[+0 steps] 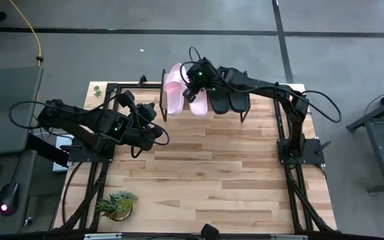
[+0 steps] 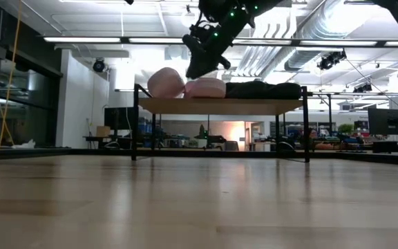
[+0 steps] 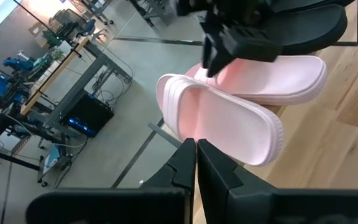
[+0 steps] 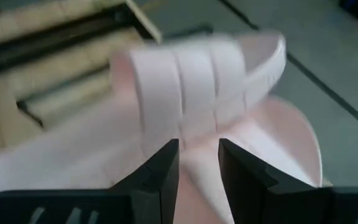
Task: Pick and place slides into the shelf
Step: Adjust the pink slides on the shelf
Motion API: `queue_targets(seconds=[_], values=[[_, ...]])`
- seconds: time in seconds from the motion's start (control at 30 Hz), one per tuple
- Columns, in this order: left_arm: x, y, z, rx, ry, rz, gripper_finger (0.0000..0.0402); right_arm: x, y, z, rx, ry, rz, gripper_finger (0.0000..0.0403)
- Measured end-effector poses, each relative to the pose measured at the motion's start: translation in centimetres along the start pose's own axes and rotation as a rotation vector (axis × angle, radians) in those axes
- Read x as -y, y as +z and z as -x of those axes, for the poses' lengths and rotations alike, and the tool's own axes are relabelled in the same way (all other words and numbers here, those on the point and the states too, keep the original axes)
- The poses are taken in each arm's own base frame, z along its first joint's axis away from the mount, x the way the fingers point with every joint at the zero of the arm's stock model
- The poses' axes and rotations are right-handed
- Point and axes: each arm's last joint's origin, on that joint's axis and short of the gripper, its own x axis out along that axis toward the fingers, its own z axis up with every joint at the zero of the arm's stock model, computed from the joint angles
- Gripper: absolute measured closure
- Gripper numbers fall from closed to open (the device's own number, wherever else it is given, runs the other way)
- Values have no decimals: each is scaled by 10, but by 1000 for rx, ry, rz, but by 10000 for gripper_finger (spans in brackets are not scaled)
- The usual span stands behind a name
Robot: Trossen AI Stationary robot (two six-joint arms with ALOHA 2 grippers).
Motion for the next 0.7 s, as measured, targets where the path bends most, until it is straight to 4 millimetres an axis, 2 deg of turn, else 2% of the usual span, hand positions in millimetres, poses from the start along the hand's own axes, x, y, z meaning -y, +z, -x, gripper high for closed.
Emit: queue_targets(seconds=[0.2,0.43,0.7], values=[[0,0,0,0,0,0,396,0,-13,3,-137,-57,105,299],[0,0,0,0,0,1,396,-11,-18,6,-175,-135,232,299],[0,0,0,0,0,0,396,-15,-23,8,-219,-248,279,299]])
